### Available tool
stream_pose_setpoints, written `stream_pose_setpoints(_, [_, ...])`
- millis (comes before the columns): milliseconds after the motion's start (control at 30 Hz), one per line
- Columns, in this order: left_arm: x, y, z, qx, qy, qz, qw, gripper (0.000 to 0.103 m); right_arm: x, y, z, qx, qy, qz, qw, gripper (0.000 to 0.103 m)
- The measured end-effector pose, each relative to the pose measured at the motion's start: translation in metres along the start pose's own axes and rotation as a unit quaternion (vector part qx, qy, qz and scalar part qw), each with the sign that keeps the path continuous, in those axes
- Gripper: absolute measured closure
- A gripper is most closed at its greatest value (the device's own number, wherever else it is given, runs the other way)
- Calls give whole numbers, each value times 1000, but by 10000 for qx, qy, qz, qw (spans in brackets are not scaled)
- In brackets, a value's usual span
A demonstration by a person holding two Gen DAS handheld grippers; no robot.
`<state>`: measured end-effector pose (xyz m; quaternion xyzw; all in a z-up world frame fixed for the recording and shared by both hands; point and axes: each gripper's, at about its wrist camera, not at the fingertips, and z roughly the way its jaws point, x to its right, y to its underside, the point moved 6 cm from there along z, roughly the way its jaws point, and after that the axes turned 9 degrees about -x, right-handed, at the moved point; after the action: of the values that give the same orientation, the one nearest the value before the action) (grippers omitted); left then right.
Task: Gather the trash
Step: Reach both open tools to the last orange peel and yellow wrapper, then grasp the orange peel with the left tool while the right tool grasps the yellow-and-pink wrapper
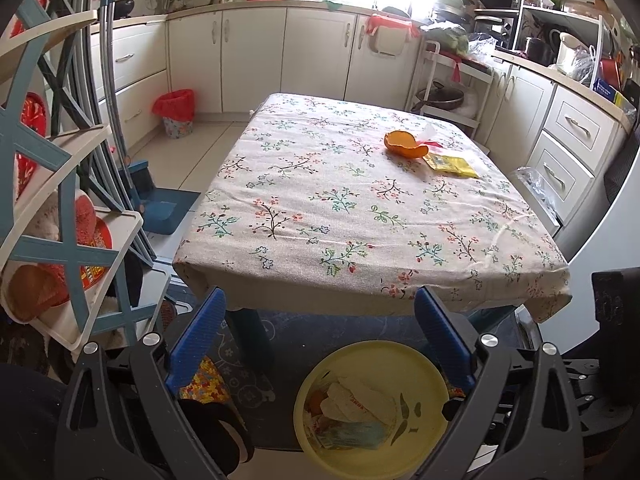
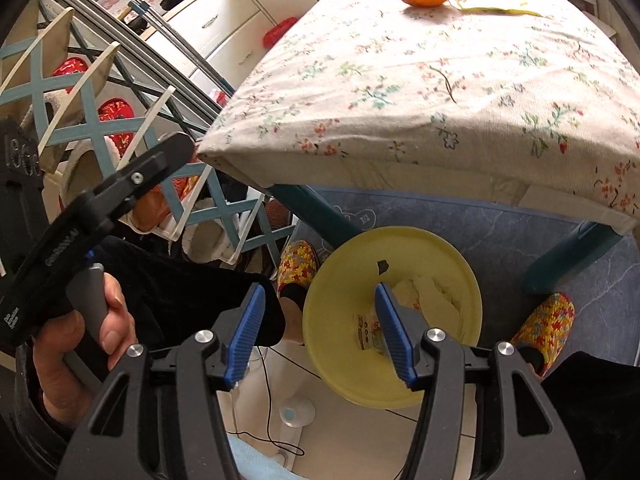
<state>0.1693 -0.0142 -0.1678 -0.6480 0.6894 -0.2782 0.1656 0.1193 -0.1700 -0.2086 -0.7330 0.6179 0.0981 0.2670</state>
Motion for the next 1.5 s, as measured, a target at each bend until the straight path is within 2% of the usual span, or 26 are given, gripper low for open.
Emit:
stream_pose_setpoints(167, [1, -5, -1, 57, 65, 0, 10000, 11, -8, -9, -22, 507, 58, -194, 9985, 44])
stream_pose_setpoints(367, [12, -26, -3, 155, 175, 181, 9996, 10, 6, -35, -66, 1230, 290, -41, 9920, 39])
stream_pose_setpoints(467, [20, -44, 2, 160, 270, 301, 9991, 10, 23, -59, -85, 1397, 576, 55, 9885, 39])
stream_pose_setpoints(700, [38, -95, 29, 108, 589, 415, 9973, 10, 74, -123, -120, 1729, 918, 514, 9793, 38])
stream_pose_setpoints(900, [59, -136, 73, -83, 732, 589, 9955, 10, 124, -178, -122, 1752, 1130, 1034, 9725, 38])
stream_pose_setpoints(1100, [80, -170, 123, -278, 804, 668, 9941, 10, 165, -223, -107, 1559, 1475, 1234, 9689, 38])
stream_pose_setpoints(1267, [83, -194, 160, -409, 816, 604, 9940, 10, 189, -237, -91, 1360, 1515, 1310, 9703, 38])
stream_pose_setpoints(1500, [92, -213, 203, -598, 817, 646, 9928, 10, 199, -247, -81, 1211, 1507, 1289, 9726, 38])
